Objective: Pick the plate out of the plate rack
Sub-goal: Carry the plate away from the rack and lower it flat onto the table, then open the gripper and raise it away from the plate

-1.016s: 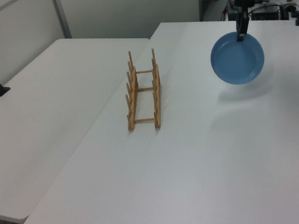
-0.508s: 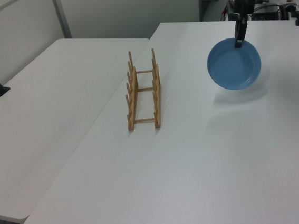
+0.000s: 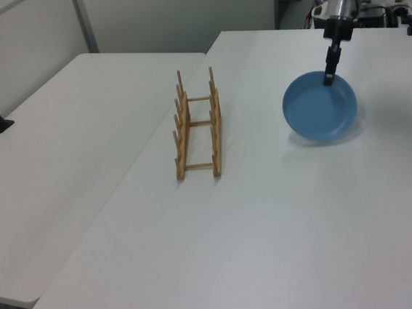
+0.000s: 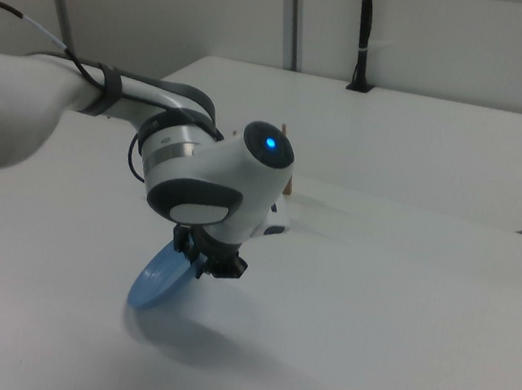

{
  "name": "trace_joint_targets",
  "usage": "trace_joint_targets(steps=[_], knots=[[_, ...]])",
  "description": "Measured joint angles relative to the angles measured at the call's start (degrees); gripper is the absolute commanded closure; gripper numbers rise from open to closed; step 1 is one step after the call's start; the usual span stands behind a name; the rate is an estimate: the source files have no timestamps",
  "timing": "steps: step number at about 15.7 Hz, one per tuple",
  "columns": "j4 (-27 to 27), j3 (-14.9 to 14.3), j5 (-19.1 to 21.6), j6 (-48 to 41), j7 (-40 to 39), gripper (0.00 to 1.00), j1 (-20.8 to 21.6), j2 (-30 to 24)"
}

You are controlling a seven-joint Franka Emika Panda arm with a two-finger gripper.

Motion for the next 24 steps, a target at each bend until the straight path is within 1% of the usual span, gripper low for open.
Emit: trace_joint_targets(steps=[5,9,10,11,12,13,14,18,20,22,24], knots=[[-1.4,0.0,1.2,3.9,0.0,1.0,0.0,1.7],[-1.8,0.0,1.3,5.2,0.0,1.0,0.0,2.1],[-1.8,0.0,1.3,5.2,0.0,0.92,0.0,2.3],[-1.8,0.0,1.2,5.3,0.0,0.58,0.1,2.6],[-1.8,0.0,0.9,5.3,0.0,0.38,0.1,2.9],[-1.8,0.0,0.4,5.3,0.0,0.25,0.1,3.2],[-1.8,0.0,-0.3,5.3,0.0,0.0,0.1,3.4],[-1.8,0.0,-1.3,5.3,0.0,0.0,0.1,3.9],[-1.8,0.0,-2.7,5.7,0.0,0.0,0.1,4.5],[-1.6,0.0,-2.9,5.8,0.0,0.0,0.1,5.0],[-0.3,-0.1,-2.9,4.9,0.2,0.0,0.0,5.0]])
